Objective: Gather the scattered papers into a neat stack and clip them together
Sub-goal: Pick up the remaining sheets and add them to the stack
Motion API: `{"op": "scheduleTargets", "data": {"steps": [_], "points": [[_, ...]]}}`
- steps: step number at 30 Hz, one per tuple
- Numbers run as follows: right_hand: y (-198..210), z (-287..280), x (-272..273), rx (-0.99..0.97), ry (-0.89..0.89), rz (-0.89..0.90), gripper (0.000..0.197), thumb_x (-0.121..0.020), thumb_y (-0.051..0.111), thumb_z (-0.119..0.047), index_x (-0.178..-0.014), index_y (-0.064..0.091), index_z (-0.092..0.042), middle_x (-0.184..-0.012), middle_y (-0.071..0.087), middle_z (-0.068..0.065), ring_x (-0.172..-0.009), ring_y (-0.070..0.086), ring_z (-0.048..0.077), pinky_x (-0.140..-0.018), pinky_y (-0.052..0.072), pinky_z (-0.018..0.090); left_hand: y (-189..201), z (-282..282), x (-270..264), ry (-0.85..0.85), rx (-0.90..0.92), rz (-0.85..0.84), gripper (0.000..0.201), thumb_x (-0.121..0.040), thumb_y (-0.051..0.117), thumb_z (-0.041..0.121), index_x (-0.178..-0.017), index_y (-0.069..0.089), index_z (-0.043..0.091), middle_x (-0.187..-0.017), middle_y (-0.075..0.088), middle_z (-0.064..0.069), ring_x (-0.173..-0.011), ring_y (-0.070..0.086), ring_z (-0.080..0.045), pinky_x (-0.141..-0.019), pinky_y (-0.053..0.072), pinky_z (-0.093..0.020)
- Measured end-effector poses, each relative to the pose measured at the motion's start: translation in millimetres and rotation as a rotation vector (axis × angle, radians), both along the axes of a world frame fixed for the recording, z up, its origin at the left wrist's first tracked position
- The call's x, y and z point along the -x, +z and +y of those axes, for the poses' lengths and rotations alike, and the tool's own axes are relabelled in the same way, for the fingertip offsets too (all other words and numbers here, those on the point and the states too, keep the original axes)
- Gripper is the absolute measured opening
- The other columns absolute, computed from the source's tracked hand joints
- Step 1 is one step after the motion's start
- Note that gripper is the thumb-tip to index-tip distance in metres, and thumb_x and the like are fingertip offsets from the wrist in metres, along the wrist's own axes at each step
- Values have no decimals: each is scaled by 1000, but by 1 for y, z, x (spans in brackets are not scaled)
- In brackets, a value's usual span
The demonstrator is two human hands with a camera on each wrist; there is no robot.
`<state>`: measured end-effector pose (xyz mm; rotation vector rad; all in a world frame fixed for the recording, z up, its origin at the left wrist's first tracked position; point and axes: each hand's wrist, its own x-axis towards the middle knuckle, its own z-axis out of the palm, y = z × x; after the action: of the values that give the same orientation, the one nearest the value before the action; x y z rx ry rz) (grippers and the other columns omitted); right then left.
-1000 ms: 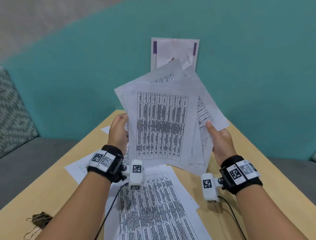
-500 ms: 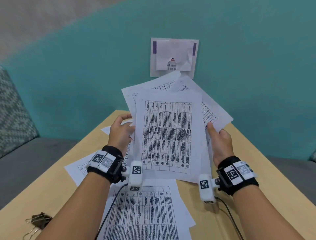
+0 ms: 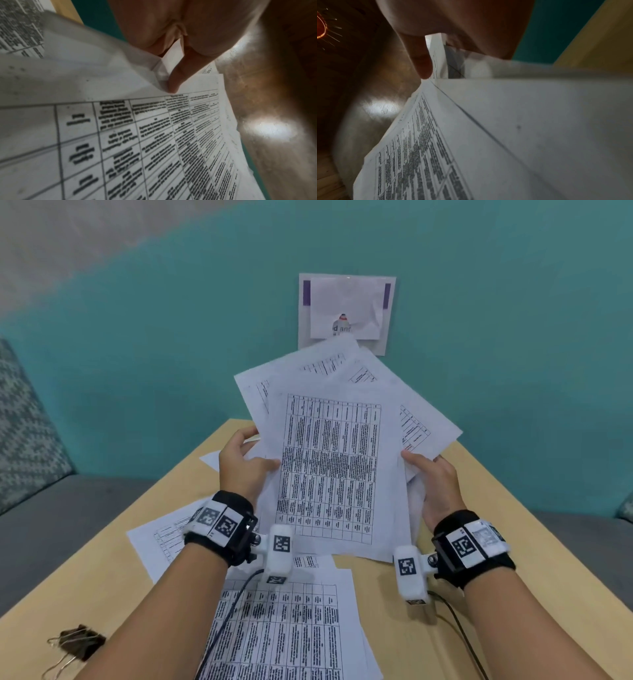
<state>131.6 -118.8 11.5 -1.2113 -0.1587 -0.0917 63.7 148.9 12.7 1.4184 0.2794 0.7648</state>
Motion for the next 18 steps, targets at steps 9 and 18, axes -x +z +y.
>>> {"op": "scheduleTargets", "data": {"steps": [9,18], "points": [[0,7,0,139,-51,-76,41,-79,74,11,-116,67,-5,-111,75,6,-103,72,26,-95,56,48,1,-5,-2,38,-30,-106,52,-71,76,-20,-106,65,18,-107,68,11,-106,65,-9,-106,52,-48],[11,5,1,-24,-75,-94,46,-73,75,16,-106,66,-14,-106,76,4,-97,73,19,-88,57,39,5,-4,-3,5,-14,-163,50,-71,72,-24,-100,62,16,-104,74,-8,-96,73,-26,-89,60,-48]]}}
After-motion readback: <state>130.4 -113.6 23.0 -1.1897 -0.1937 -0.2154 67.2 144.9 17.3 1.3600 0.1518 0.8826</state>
